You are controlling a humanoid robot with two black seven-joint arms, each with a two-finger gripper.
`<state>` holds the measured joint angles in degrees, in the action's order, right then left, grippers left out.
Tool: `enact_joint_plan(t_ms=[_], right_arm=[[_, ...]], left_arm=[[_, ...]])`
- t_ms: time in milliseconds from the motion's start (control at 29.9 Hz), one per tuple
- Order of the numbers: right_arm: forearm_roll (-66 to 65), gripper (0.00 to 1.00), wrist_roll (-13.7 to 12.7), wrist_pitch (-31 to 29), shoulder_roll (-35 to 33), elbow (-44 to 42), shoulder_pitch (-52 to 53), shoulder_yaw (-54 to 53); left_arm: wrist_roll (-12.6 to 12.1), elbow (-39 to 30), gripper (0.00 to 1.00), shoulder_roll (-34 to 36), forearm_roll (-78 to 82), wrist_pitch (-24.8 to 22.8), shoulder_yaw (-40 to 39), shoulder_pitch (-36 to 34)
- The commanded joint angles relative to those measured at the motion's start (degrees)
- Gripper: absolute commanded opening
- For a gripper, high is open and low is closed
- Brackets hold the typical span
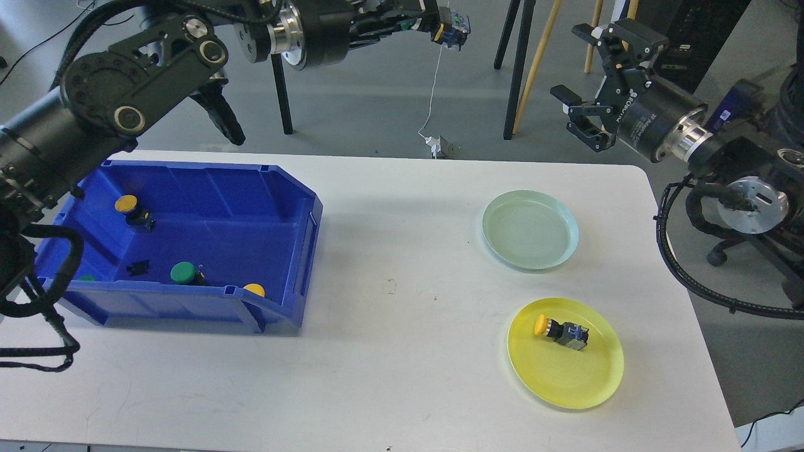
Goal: Pass button and place on color plate
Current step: 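Lift the green button up out of the bin with the left gripper, then bring the right gripper to the left gripper and take the green button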
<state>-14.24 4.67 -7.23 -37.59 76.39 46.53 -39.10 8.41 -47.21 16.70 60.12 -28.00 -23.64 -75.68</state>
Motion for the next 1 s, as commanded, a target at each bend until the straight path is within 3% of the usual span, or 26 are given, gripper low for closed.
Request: enact_joint_plan(t_ms=[0, 334, 970], right_arm=[[0.1, 0.85, 0.0, -0.1, 1.5, 0.3, 1.1, 0.1], [0.2, 0.85, 0.1, -0.1, 1.7, 1.2, 3.2, -1.4], [0.5, 0.88, 0.8, -0.1, 3.0, 1.0, 5.9, -2.6]], left_arm=[[-0.1, 1.6, 0.38, -2.1, -0.3, 0.0, 0.0, -1.4], [-0.1, 7.9, 0.38, -6.5, -6.2, 0.0, 0.1, -4.8], [-0.8, 8.1, 0.38, -8.8, -12.2, 0.0, 0.0, -6.4]])
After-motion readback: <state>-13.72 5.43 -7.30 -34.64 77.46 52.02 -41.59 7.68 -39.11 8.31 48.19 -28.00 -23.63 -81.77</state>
